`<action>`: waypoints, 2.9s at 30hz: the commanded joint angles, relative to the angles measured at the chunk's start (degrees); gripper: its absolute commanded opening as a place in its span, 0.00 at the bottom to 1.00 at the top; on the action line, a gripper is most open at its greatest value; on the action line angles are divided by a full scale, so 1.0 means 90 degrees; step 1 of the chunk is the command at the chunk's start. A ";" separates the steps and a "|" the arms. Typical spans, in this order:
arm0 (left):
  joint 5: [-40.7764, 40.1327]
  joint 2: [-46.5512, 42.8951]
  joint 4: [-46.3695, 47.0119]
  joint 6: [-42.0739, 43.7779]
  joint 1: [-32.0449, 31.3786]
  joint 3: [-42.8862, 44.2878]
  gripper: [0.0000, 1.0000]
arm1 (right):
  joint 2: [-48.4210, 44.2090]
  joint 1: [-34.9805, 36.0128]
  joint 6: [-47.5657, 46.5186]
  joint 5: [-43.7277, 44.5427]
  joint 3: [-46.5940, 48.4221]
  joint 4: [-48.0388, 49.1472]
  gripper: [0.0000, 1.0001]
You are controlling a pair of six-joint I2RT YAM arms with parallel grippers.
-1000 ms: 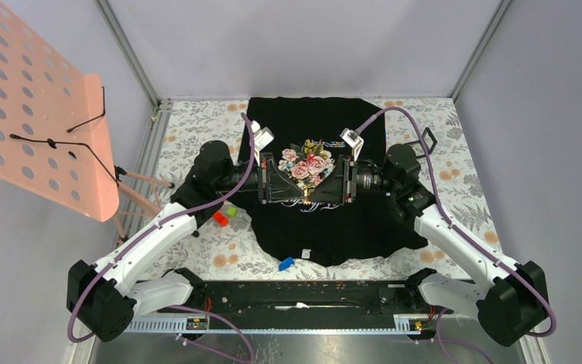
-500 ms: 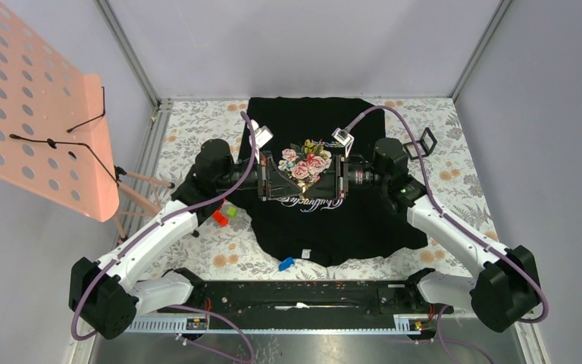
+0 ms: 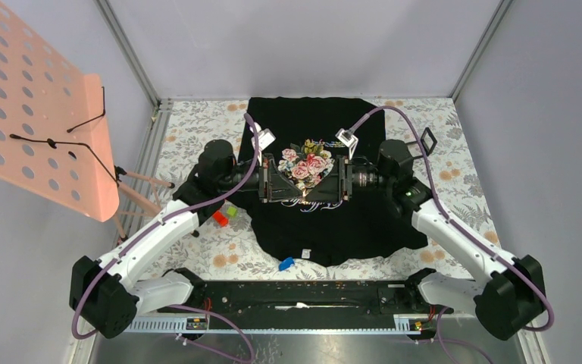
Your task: Pin the brooch onto the clothing
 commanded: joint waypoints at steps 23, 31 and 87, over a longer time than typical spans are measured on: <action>-0.5424 -0.0618 0.0038 -0.0816 -0.1507 -0.1075 0.00 | -0.0514 0.0991 -0.1590 0.6799 -0.0674 -0.4208 0.64; -0.5555 -0.0100 0.0542 -0.1051 -0.1695 -0.1503 0.00 | 0.1119 0.1576 -0.1564 0.7678 -0.0535 -0.3557 0.51; -0.6737 0.1626 0.1604 -0.1260 -0.2212 -0.1721 0.00 | 0.1974 0.2104 -0.1584 0.8224 -0.0060 -0.3994 0.34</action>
